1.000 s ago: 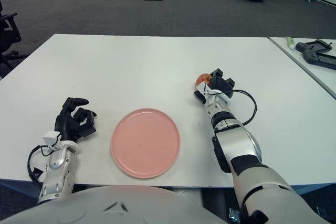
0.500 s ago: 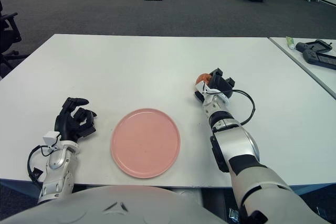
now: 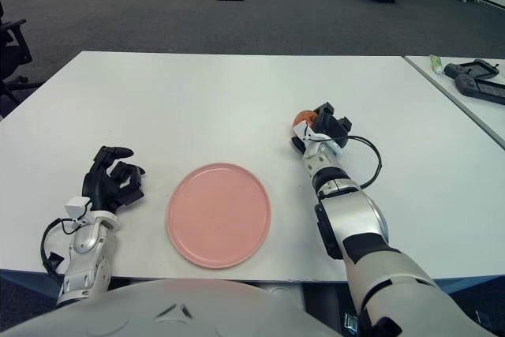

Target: Put the apple into the plate.

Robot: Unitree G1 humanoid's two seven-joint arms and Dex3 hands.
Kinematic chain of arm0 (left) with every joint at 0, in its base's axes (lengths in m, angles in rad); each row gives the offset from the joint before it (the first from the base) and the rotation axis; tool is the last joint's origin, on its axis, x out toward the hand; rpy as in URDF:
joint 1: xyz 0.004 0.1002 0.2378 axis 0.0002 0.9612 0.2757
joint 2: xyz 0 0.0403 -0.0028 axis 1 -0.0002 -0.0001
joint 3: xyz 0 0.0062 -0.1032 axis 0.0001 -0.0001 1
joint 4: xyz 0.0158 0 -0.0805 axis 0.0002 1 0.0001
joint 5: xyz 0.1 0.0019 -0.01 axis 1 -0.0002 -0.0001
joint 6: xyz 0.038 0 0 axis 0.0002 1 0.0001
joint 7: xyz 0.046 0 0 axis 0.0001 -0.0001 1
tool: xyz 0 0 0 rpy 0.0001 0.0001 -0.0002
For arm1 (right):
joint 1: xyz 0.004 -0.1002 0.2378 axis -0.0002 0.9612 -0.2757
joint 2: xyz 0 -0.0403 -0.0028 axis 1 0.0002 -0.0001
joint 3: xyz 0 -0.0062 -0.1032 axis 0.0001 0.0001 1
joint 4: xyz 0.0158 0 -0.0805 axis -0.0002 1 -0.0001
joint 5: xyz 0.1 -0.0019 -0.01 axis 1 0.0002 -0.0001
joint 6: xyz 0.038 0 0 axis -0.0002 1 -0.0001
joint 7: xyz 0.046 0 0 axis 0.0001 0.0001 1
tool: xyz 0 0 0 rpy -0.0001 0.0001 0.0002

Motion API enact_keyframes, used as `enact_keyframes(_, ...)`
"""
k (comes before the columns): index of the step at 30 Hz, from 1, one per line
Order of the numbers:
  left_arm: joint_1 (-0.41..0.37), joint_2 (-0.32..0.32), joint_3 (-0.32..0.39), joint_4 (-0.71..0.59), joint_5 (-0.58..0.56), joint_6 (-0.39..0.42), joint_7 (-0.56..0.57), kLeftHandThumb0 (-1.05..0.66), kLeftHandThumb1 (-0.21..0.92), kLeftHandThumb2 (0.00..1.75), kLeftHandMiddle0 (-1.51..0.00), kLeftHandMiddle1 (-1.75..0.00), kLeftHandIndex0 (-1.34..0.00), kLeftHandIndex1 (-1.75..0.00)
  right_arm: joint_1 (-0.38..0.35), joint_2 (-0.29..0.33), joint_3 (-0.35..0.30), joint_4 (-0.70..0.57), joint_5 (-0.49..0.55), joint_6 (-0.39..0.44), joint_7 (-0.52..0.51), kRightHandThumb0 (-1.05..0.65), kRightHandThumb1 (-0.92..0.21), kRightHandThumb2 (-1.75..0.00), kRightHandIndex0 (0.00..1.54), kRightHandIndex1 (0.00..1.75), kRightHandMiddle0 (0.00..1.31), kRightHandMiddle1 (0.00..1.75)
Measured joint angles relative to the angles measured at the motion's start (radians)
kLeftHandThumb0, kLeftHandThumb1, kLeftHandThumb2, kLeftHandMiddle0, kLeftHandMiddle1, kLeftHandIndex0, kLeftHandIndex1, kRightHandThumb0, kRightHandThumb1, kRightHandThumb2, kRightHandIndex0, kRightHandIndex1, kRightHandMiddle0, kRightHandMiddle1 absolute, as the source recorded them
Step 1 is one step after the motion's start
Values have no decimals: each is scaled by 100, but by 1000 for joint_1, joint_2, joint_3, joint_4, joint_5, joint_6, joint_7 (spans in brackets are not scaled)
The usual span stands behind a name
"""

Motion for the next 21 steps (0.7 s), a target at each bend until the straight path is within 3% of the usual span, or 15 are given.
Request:
enact_keyframes(5,-4,2,2,5,-1,-2,0,-1,34,131,-59,-175,-36,-175,11,2,-4,-19,4,-16,-23,-1,-1,-167,86,171,61,175)
enact_keyframes(11,-10,4,3,13,-2,-5,0,-1,25,142,-66,-175,-43,-175,18,2,-15,-67,5,-26,-53,-1,-2,-164,87,167,60,175)
enact_keyframes(21,-13,5,2,20,-2,-16,-2,-1,30,136,-62,-175,-40,-175,80,-2,-26,-245,3,-86,-66,-1,-3,-163,85,169,59,175)
